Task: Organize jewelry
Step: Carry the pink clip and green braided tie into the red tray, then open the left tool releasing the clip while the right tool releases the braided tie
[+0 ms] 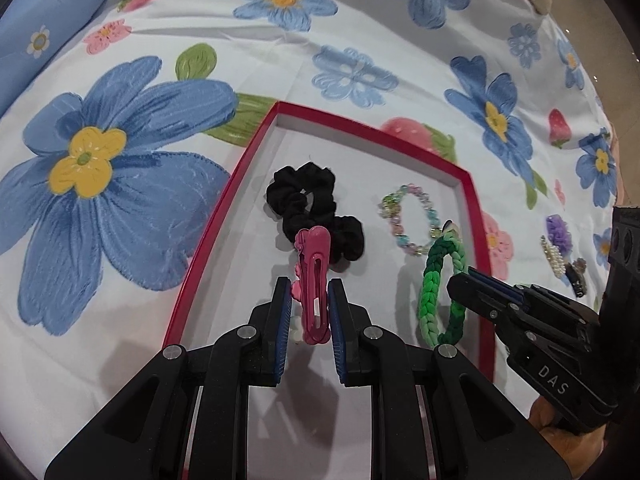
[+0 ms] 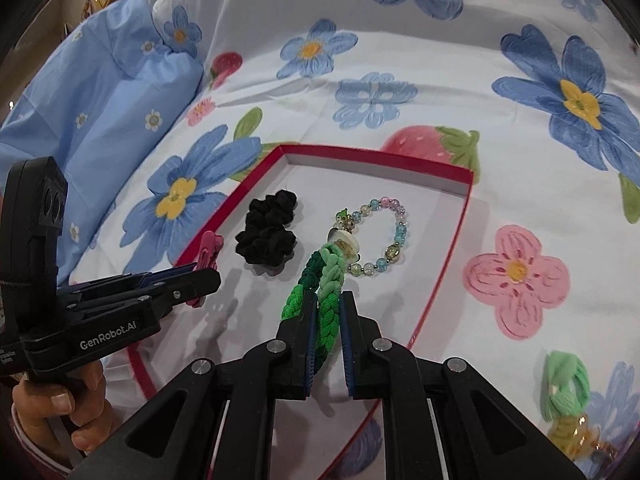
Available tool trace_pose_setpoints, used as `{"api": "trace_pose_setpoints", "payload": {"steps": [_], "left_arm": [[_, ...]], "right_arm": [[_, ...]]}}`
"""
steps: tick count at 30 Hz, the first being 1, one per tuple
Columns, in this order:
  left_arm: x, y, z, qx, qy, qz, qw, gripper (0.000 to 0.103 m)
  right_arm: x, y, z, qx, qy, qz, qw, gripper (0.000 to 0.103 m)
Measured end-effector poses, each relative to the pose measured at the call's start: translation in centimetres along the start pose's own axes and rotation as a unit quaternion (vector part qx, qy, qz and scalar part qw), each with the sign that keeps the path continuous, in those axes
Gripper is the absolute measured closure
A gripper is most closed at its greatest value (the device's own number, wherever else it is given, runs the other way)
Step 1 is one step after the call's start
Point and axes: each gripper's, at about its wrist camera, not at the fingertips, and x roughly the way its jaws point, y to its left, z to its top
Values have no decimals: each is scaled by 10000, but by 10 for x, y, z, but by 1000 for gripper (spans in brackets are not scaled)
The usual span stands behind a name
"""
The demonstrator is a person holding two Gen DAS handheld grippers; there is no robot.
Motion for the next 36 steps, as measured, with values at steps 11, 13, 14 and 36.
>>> {"api": "trace_pose_setpoints", "payload": {"steps": [11,13,14,36], "left_arm": [[22,-2,2,76,237,101,9996,86],[23,-2,3,83,238,115,9996,86],[23,-3,3,86,240,121,9996,86],[14,-2,1,-8,113,151,9998,66]], "right_arm": [[23,-8,2,-94,239,-133,9996,92],[24,-6,2,-135,251,-150,9995,92],[24,-6,2,-151,256,-152,9994,92],[19,-5,4,-171,205,-146,9995,76]]}}
